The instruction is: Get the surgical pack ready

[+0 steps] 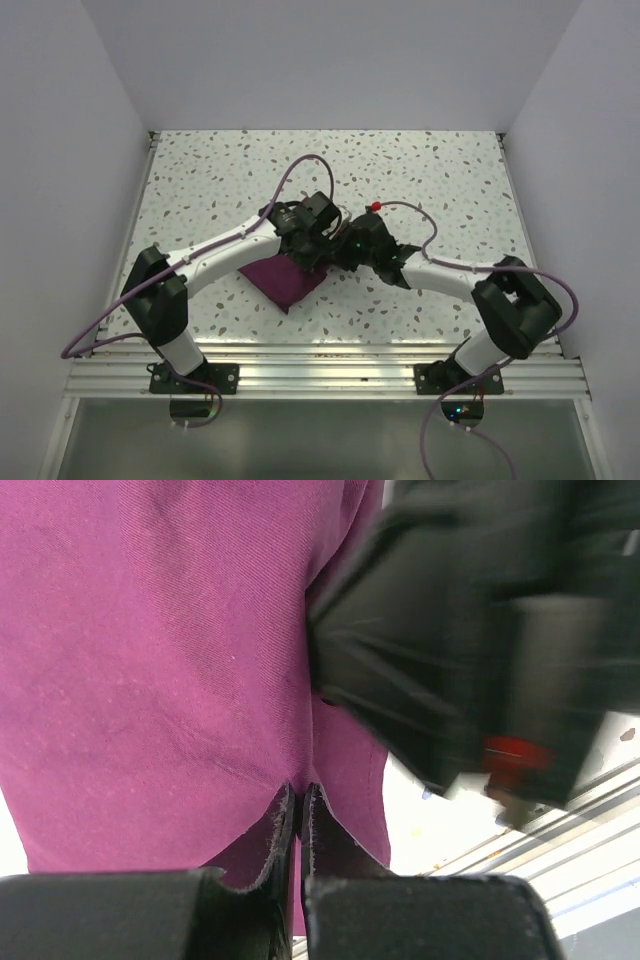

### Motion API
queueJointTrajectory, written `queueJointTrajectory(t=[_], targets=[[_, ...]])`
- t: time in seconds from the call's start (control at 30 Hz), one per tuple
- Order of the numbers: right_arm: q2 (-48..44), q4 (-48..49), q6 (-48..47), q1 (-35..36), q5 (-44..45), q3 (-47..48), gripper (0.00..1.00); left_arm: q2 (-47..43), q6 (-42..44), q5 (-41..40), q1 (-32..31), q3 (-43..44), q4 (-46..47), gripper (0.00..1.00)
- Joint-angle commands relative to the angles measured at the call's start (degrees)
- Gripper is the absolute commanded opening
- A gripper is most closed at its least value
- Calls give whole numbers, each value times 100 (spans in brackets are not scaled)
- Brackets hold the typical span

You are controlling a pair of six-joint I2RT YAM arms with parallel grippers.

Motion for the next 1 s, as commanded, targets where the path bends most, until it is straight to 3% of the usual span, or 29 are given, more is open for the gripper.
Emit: queueJointTrajectory(t=[0.0,0.2,0.43,0.6,0.77,0.8,0.97], targets=[[-668,-1368,-623,-71,-112,150,22,-25,-68,193,-5,199,148,0],[-951,-958,-492,69,-235,-192,16,-34,-77,263,66,216,183,0],[-160,368,-298,578,-165,-158,0,-16,-103,378,57,331,148,0],[1418,2449,245,869,-78,-26,0,1,-147,632,66,383,201,0],[2082,4385,720,1010,521,-367,0,28,-174,747,66,366,183,0],[1917,4439,721,993,582,-603,0,19,-174,721,66,348,175,0],[590,2421,511,808,425,-1185,0,-104,-130,520,66,112,218,0]])
